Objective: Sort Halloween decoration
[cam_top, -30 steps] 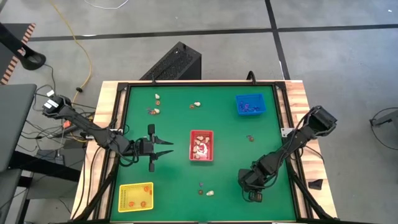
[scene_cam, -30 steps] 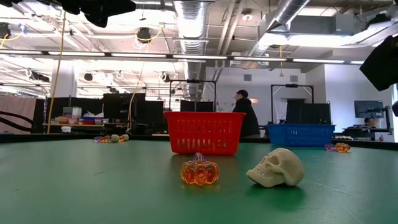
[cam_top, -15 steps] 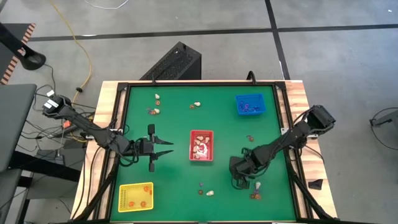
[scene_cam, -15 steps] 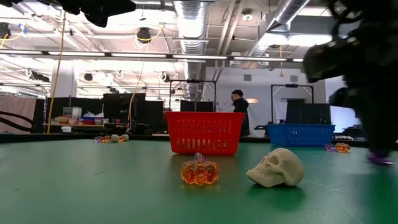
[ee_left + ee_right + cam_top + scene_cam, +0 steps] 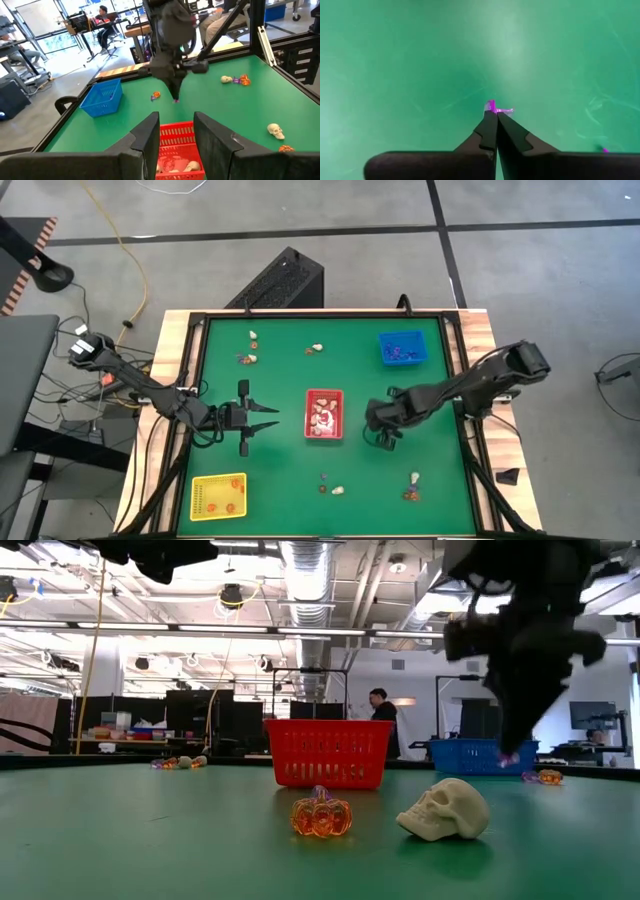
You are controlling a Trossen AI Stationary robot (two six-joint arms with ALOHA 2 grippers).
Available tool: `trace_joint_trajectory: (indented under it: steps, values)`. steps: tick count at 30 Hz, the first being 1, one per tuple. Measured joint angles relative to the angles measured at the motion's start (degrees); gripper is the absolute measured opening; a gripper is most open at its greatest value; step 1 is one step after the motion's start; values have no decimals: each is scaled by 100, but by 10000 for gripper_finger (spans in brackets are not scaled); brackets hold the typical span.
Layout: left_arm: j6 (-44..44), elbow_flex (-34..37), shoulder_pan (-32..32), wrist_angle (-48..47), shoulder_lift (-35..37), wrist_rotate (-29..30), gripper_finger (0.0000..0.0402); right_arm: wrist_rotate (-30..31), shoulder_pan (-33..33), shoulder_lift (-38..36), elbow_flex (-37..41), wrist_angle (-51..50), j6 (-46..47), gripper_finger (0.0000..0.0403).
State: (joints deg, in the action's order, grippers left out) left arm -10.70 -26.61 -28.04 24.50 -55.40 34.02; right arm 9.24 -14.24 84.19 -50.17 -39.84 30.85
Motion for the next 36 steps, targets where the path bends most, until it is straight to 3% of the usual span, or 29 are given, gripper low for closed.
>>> trace_joint_trajectory:
  steps: [5, 10, 17, 26, 36]
  values:
    - [0, 0, -1, -51, 0, 0, 109, 108, 271, -532, 0, -80, -274, 33]
    - [0, 0, -1, -58, 0, 0, 109, 664, 730, -1020, -2, -87, -611, 33]
    - [7, 0, 1, -58, 0, 0, 109, 1401, 2067, -1483, -13, -169, -1261, 31]
    - [22, 0, 1, -63, 0, 0, 109, 1369, 3874, -1146, -13, -89, -1442, 45]
    - [-21, 0, 1, -76, 0, 2, 109, 1331, 4411, -1055, -15, -15, -1422, 109]
